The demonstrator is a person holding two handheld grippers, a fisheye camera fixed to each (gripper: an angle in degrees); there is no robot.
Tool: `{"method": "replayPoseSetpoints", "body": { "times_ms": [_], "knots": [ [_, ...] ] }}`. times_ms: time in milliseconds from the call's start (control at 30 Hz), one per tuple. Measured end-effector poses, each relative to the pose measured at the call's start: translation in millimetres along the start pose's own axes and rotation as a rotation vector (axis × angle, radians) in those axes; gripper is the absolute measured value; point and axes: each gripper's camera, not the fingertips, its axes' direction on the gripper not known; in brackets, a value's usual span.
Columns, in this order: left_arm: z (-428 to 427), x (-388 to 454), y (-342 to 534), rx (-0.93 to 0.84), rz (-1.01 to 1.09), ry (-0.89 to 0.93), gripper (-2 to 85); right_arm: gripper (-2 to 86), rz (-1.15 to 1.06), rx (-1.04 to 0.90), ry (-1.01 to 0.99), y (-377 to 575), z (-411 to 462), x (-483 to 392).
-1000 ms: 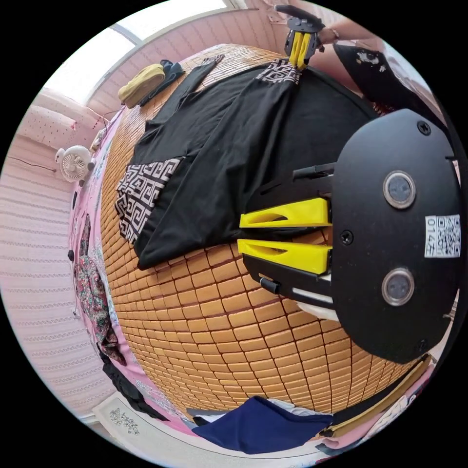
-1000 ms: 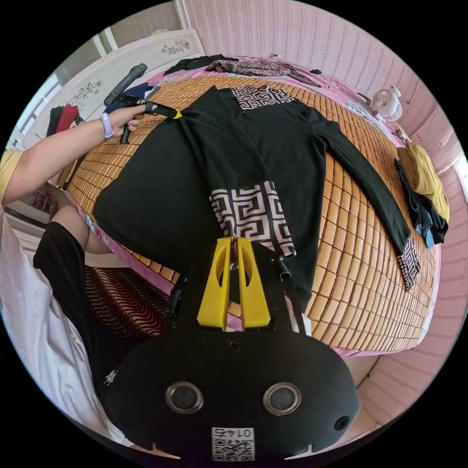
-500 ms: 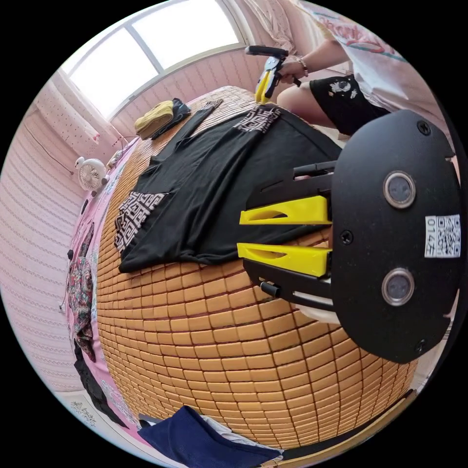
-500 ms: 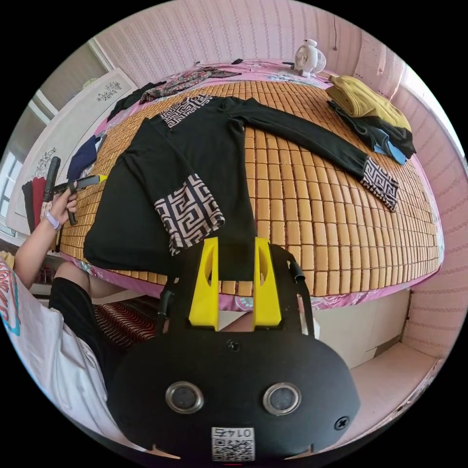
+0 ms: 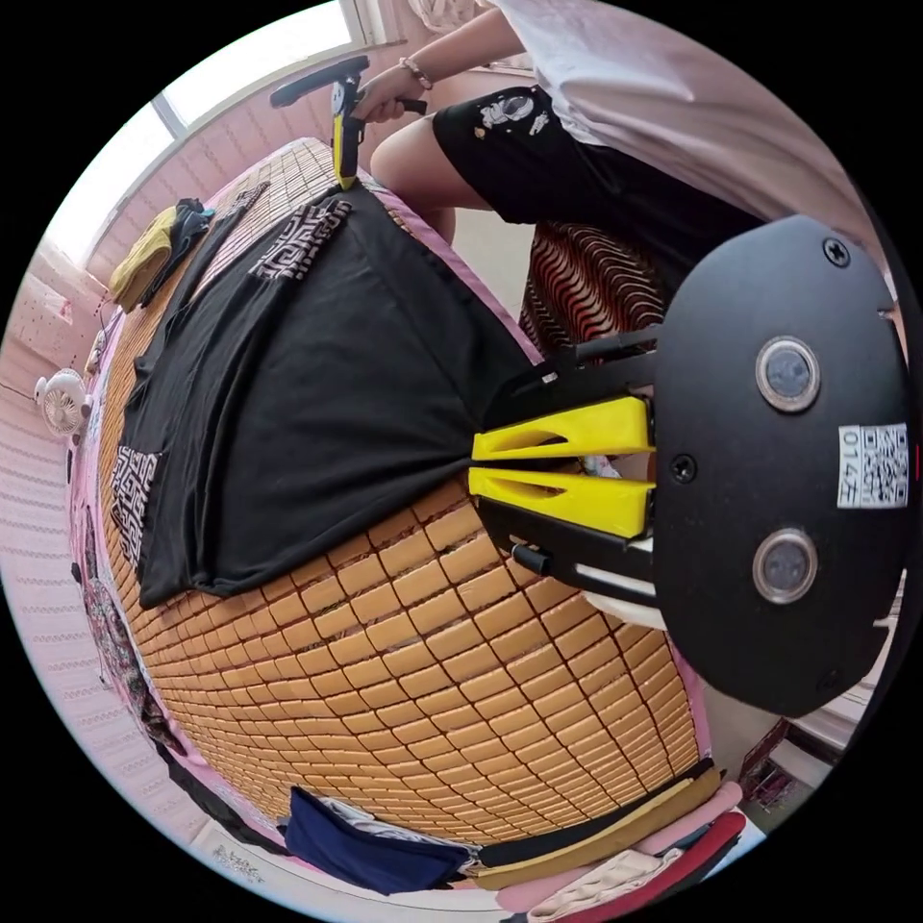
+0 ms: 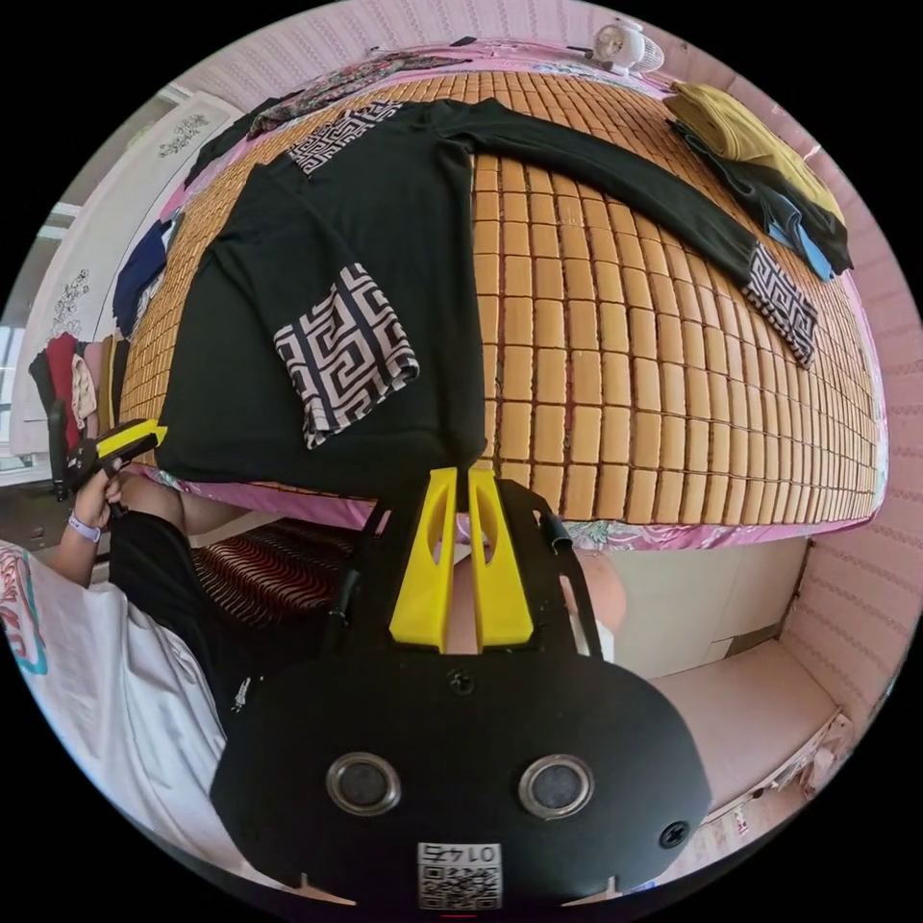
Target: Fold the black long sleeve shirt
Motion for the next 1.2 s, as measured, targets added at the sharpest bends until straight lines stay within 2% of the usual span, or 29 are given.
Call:
{"method": "replayPoseSetpoints", "body": {
  "times_ms": [67,133,267,400,567,633,767,900,933,1000,1067,1133,1200],
  "knots": [
    [0,-6,6,-0.013,-0.032,0.011,0.7,2.8,-0.008,-0.008,-0.063,6,-3,10],
    [-9,-18,14,0.003,-0.091,0.102,3.3,5.0,-0.008,0.006,-0.112,12,-10,23],
    [-41,-22,2,0.086,-0.062,0.045,4.9,9.0,0.156,0.232,-0.107,18,-45,91],
    [-66,21,-71,0.249,0.247,-0.015,5.5,11.1,0.395,0.465,0.100,1,-66,171],
    [-44,108,-197,0.401,0.530,0.013,8.4,13.9,0.599,0.494,0.133,-26,-68,236],
    [-21,152,-263,0.381,0.605,0.086,9.2,12.7,0.644,0.524,0.131,-25,-67,249],
    [19,206,-346,0.289,0.604,0.167,10.6,9.0,0.616,0.576,0.155,-18,-64,253],
    [77,242,-396,0.080,0.603,0.045,10.0,5.6,0.529,0.545,0.256,-17,-62,245],
    [73,240,-398,0.139,0.579,0.045,7.3,4.9,0.508,0.545,0.257,-17,-62,244],
    [76,238,-399,0.122,0.547,0.024,2.0,3.1,0.454,0.552,0.233,-14,-62,243],
    [75,230,-396,0.148,0.521,0.049,0.3,2.5,0.433,0.583,0.189,-11,-65,240],
    [75,212,-395,0.171,0.433,0.134,-0.5,2.1,0.392,0.674,0.097,-8,-79,228],
    [74,192,-394,0.183,0.345,0.232,-0.8,1.8,0.257,0.836,-0.008,-10,-111,196]
  ]
}}
